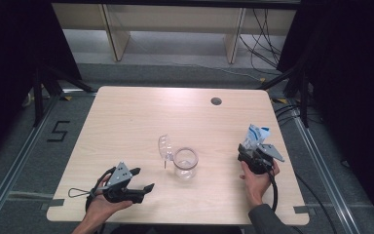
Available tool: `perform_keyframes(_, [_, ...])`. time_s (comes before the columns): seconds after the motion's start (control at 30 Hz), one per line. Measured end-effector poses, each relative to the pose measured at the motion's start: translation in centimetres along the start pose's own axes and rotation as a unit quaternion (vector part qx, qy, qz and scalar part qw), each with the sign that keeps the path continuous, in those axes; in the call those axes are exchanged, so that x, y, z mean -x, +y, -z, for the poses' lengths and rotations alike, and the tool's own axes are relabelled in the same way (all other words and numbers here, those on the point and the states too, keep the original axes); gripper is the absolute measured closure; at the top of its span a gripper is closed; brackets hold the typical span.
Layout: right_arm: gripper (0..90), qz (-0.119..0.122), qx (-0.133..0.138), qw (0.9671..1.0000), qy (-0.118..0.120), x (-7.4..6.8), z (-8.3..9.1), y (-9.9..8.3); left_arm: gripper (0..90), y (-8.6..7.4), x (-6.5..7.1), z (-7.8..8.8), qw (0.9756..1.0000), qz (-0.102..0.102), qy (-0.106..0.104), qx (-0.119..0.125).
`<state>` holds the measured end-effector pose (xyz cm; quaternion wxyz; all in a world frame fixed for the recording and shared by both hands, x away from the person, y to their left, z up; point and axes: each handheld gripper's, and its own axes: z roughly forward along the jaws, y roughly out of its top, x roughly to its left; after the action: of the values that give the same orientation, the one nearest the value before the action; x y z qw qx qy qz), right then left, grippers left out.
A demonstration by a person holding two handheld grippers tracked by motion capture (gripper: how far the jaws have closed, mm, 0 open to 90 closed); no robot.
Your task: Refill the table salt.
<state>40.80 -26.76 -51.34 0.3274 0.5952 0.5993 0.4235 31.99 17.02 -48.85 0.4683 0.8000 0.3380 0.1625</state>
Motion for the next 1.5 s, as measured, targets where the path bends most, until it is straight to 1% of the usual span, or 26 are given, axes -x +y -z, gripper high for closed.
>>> perform_keyframes(0.07, [32.9,-0.002,0.001,1.0000,-0.002,0.0,0.0,0.0,24.3,0.0,0.0,0.0,1.0000,0.000,0.000,0.000])
perform_keyframes(0.1, [33.1,-0.012,-0.001,0.9999,0.000,-0.2,0.0,0.0,24.3,0.0,0.0,0.0,1.0000,-0.001,0.000,0.000])
perform_keyframes(0.13, [33.3,0.002,0.005,1.0000,-0.002,0.0,0.0,0.0,24.3,0.0,0.0,0.0,1.0000,-0.004,-0.002,0.000])
perform_keyframes(0.3, [33.9,0.000,0.006,0.9998,0.016,0.3,0.0,0.1,24.4,0.0,0.0,0.0,1.0000,0.001,-0.001,0.000])
perform_keyframes(0.4, [34.2,0.000,0.007,1.0000,0.005,0.3,-0.2,0.1,24.4,0.0,0.1,0.0,1.0000,0.001,-0.001,0.000])
perform_keyframes(0.5, [35.8,-0.001,0.009,1.0000,0.003,0.2,-0.2,0.1,25.0,0.0,0.1,-0.1,1.0000,0.005,-0.004,0.004])
perform_keyframes(0.53, [36.1,0.005,0.011,0.9999,0.005,0.2,-0.3,0.1,25.0,0.0,-0.1,0.0,0.9999,-0.010,-0.002,-0.005])
perform_keyframes(0.57, [36.4,0.011,0.009,0.9998,0.015,0.4,-0.3,0.2,25.0,0.0,0.0,0.0,1.0000,-0.002,0.000,-0.001])
perform_keyframes(0.6, [36.8,0.013,0.012,0.9997,0.015,0.3,-0.3,0.2,25.0,0.1,0.0,0.1,1.0000,-0.004,0.001,-0.003])
perform_keyframes(0.67, [37.3,0.010,0.008,0.9999,0.009,0.2,-0.3,0.2,25.1,0.0,-0.1,0.0,1.0000,-0.004,-0.004,0.003])
perform_keyframes(0.73, [38.1,0.009,0.003,0.9998,0.017,0.4,-0.3,0.3,25.0,0.0,-0.1,0.1,1.0000,-0.002,-0.003,0.002])
perform_keyframes(0.77, [38.4,-0.014,0.000,0.9998,0.017,0.1,-0.2,0.4,25.1,0.0,-0.1,0.0,1.0000,-0.002,-0.003,0.004])
perform_keyframes(0.8, [38.8,-0.007,0.003,0.9998,0.017,0.3,-0.2,0.4,25.0,0.0,-0.1,0.0,1.0000,-0.001,-0.003,0.005])
perform_keyframes(0.83, [39.1,0.003,0.004,0.9996,0.029,0.5,-0.3,0.5,25.0,0.0,-0.1,0.0,1.0000,0.004,-0.002,0.007])
perform_keyframes(1.0, [40.5,0.019,0.001,0.9993,0.031,0.6,-0.4,0.7,25.0,0.1,-0.2,0.1,1.0000,-0.001,-0.001,0.003])
perform_keyframes(1.03, [40.7,0.009,-0.008,0.9997,0.021,0.4,-0.3,0.7,25.0,0.1,-0.2,0.1,1.0000,-0.001,-0.001,0.004])
perform_keyframes(1.07, [40.8,0.015,-0.005,0.9993,0.035,0.6,-0.3,0.7,25.0,0.1,-0.2,0.2,1.0000,-0.002,-0.001,0.004])
perform_keyframes(1.17, [41.1,0.002,-0.011,0.9993,0.036,0.1,-0.1,0.7,25.0,0.1,-0.2,0.2,1.0000,-0.002,0.002,0.002])
perform_keyframes(1.23, [41.2,0.021,-0.007,0.9985,0.050,0.4,-0.2,0.8,25.0,0.1,-0.2,0.2,1.0000,0.001,0.003,0.001])
perform_keyframes(1.27, [41.4,0.007,-0.013,0.9990,0.042,0.0,-0.1,0.8,25.0,0.0,-0.3,0.3,1.0000,0.001,0.003,0.001])
perform_keyframes(1.3, [41.5,0.026,-0.012,0.9982,0.053,0.2,-0.1,0.9,25.0,0.0,-0.3,0.2,1.0000,-0.001,0.002,0.002])
perform_keyframes(1.37, [41.5,0.041,-0.007,0.9973,0.061,0.1,0.0,1.0,25.0,0.0,-0.3,0.2,1.0000,0.002,0.002,0.002])
perform_keyframes(1.4, [41.5,0.015,-0.006,0.9980,0.062,-0.4,0.2,0.9,25.0,0.0,-0.3,0.2,1.0000,0.002,0.002,0.002])
perform_keyframes(1.43, [41.6,0.046,-0.004,0.9966,0.069,-0.1,0.2,1.1,25.0,0.0,-0.3,0.3,1.0000,0.002,0.003,0.002])
perform_keyframes(1.47, [41.6,0.034,-0.007,0.9971,0.068,-0.5,0.4,1.1,25.0,0.0,-0.3,0.3,1.0000,0.002,0.003,0.001])
perform_keyframes(1.5, [41.6,0.058,-0.004,0.9958,0.071,-0.4,0.4,1.2,24.9,0.0,-0.4,0.3,1.0000,-0.002,0.002,0.001])
